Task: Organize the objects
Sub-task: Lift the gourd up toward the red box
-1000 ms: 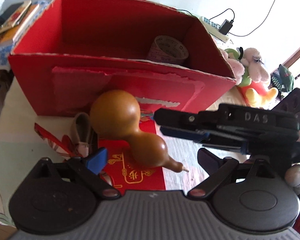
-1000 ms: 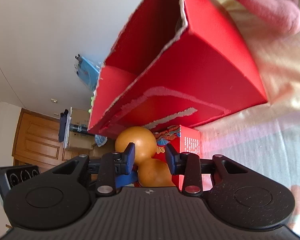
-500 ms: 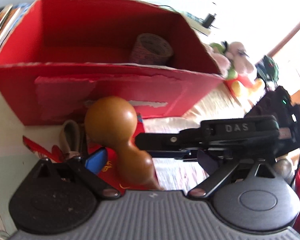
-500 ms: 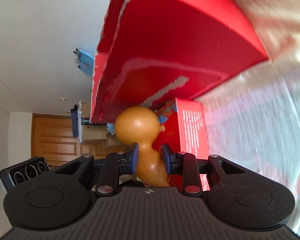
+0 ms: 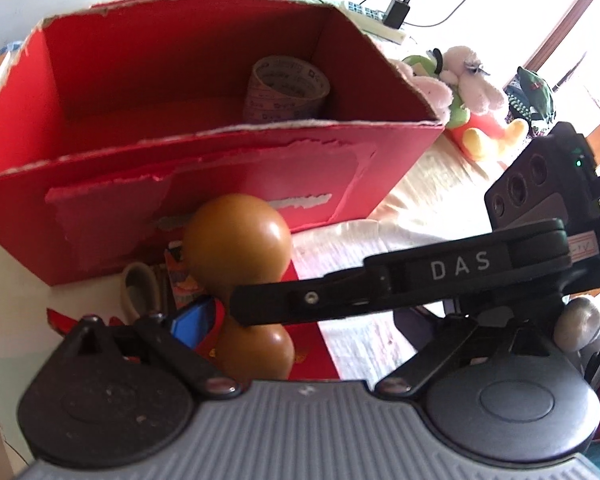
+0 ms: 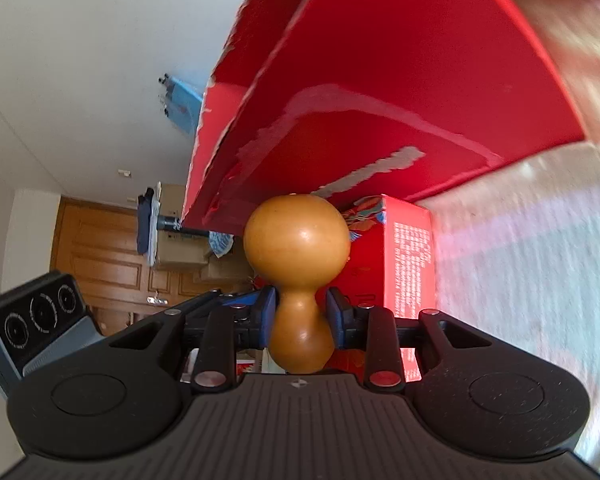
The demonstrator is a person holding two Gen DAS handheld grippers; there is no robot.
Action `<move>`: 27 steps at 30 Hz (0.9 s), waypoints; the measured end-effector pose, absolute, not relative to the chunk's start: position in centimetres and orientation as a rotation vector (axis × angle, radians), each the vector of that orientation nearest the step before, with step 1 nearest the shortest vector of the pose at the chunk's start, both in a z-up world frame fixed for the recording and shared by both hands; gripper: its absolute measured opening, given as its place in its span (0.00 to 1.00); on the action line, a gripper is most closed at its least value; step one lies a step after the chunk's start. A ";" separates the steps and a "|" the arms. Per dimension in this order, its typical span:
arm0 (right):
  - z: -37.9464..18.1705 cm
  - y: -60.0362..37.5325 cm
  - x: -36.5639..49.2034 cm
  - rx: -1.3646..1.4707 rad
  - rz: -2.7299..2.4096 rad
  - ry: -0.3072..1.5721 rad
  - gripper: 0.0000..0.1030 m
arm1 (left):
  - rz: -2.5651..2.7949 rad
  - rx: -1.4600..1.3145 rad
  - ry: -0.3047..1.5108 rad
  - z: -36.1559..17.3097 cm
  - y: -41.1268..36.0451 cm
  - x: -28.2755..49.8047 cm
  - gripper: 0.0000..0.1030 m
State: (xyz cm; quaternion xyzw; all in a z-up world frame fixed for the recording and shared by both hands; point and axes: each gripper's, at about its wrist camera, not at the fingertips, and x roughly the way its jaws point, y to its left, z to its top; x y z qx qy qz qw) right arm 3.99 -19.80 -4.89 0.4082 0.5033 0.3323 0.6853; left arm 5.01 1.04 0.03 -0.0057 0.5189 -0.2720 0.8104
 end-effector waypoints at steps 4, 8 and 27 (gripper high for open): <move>-5.5 -19.8 4.2 0.917 0.754 1.135 0.32 | -0.567 -0.040 1.114 -0.2 1.4 5.3 0.79; -5.8 -20.0 4.3 0.919 0.763 1.144 0.31 | -0.567 -0.077 1.121 -0.4 1.8 5.4 0.72; -2.4 -22.4 2.1 0.896 0.736 1.069 0.30 | -0.631 -0.063 1.047 2.3 -1.5 2.8 0.69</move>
